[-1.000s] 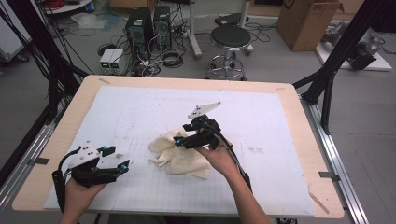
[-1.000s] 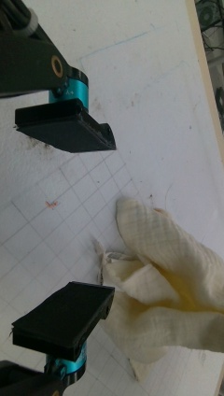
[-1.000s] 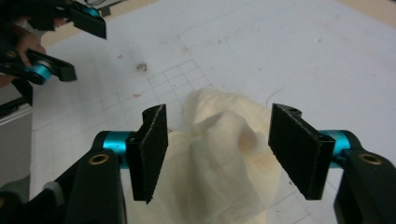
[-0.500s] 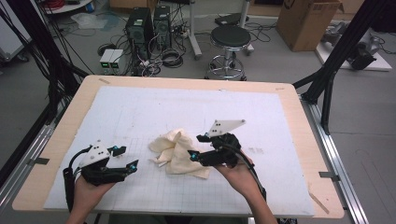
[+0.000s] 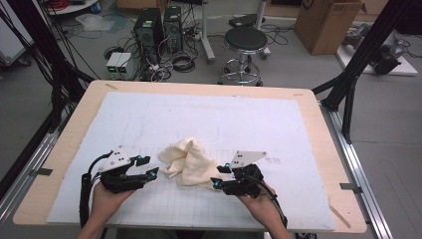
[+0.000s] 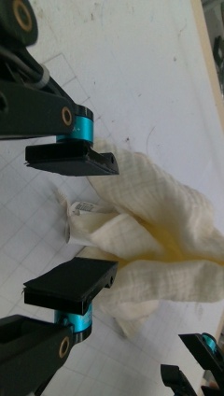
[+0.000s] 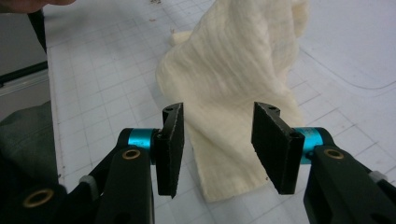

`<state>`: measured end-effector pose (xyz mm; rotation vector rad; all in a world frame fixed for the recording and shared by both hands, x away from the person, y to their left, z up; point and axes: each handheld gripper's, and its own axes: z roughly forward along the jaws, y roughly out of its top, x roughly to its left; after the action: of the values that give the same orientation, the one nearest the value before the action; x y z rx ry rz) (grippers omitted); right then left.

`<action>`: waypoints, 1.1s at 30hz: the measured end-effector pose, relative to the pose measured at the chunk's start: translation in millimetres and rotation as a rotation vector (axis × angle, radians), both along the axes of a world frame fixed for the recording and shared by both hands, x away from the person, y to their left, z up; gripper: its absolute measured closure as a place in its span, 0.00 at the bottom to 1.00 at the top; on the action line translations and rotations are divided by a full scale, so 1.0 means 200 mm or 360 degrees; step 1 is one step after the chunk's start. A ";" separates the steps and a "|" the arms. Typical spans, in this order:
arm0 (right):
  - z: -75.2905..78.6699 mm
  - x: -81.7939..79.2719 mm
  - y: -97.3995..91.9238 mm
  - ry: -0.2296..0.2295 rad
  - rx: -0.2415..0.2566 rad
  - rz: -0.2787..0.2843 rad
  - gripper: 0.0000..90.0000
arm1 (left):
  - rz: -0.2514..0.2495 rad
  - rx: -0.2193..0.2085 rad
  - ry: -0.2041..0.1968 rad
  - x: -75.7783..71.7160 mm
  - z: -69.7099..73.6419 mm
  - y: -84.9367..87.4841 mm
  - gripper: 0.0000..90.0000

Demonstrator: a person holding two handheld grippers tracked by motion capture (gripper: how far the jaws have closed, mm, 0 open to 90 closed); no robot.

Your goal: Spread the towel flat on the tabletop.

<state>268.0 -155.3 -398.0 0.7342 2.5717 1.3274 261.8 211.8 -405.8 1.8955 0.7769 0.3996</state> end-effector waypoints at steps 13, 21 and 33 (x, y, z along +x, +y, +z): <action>-0.15 0.04 0.03 0.0113 -0.0127 0.0085 0.76 | -0.0220 0.0262 0.0134 0.14 -0.10 -0.18 0.67; -0.20 0.04 0.05 0.0123 -0.0211 0.0071 0.76 | -0.0192 0.0394 0.0186 0.16 -0.13 -0.22 0.87; -0.20 0.06 0.05 0.0079 -0.0241 0.0060 0.94 | -0.0200 0.0411 0.0182 0.16 -0.13 -0.23 0.94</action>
<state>279.9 -145.6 -438.8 0.7029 2.7013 1.1220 293.8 166.2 -431.5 2.2125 0.7022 0.3278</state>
